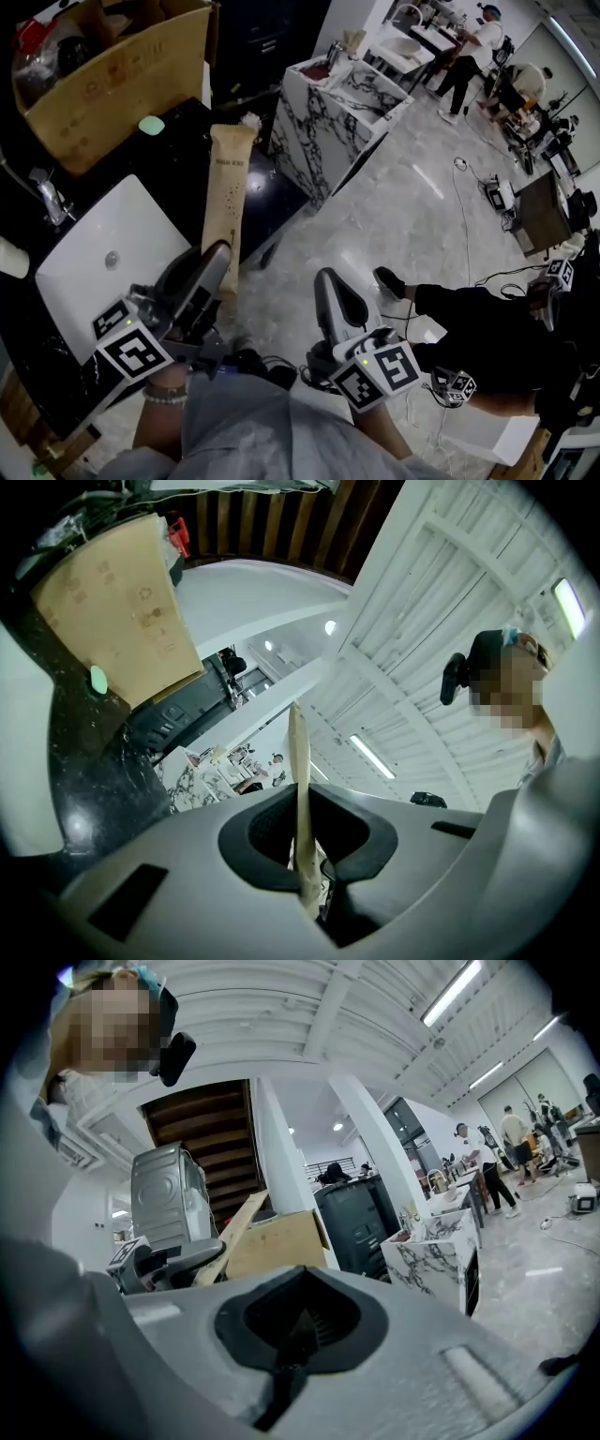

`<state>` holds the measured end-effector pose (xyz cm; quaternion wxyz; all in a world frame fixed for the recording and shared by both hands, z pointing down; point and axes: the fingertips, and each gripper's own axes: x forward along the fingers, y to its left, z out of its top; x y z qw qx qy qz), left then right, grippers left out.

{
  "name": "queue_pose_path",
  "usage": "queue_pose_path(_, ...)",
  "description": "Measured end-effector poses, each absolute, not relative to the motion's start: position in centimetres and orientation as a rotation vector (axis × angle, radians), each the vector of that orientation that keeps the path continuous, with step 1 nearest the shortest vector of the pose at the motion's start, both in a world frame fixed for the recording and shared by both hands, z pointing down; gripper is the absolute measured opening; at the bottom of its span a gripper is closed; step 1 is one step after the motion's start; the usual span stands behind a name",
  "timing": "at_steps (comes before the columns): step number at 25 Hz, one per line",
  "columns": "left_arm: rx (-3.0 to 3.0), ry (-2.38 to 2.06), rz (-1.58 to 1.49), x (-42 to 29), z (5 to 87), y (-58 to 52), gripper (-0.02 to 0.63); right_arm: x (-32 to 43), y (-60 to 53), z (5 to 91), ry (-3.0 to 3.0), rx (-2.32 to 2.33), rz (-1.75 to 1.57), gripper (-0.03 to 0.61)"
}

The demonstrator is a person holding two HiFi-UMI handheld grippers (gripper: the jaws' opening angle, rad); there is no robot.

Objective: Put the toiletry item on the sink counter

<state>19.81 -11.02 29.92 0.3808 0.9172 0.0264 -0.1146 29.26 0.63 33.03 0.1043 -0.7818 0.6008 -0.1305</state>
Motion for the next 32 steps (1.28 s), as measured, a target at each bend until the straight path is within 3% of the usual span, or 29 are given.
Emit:
queue_pose_path(17, 2.298, -0.197, -0.360, 17.5, 31.3, -16.5, 0.034, 28.1, -7.5, 33.9, 2.019, -2.117, -0.469, -0.002)
queue_pose_path(32, 2.229, -0.481, -0.417, 20.5, 32.5, -22.1, 0.033, 32.7, -13.9, 33.9, 2.238, -1.913, -0.534, -0.002)
